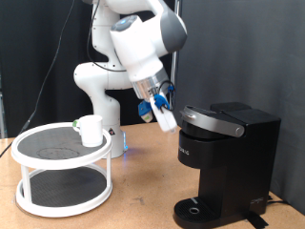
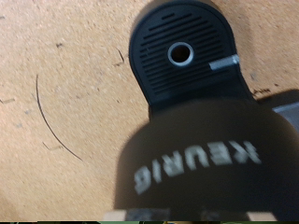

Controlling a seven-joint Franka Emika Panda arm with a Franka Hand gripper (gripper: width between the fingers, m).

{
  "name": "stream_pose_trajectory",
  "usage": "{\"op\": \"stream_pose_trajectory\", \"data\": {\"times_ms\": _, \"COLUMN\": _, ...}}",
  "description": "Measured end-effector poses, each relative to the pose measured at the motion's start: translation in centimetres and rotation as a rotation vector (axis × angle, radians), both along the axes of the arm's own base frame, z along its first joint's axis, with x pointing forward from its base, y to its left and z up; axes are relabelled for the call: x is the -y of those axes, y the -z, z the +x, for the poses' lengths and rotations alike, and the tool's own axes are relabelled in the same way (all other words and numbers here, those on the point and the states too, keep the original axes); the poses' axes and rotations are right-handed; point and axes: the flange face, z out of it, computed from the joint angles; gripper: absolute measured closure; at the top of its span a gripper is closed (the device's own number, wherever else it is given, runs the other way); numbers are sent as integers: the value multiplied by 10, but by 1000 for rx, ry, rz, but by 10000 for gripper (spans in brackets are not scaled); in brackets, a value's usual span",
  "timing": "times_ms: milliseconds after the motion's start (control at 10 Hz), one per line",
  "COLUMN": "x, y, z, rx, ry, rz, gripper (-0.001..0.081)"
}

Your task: Make a cup of coffee with the keurig machine

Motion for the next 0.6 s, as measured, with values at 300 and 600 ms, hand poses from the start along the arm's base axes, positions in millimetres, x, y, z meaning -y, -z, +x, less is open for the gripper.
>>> {"op": "stream_pose_trajectory", "data": {"times_ms": 300, "x": 2, "y": 13, "z": 6, "rx": 56, "ry": -41, "rz": 30, "gripper": 806}}
{"op": "stream_pose_trajectory", "data": {"times_ms": 600, "x": 0, "y": 6, "z": -3, "rx": 183, "ry": -189, "rz": 103, "gripper": 806}}
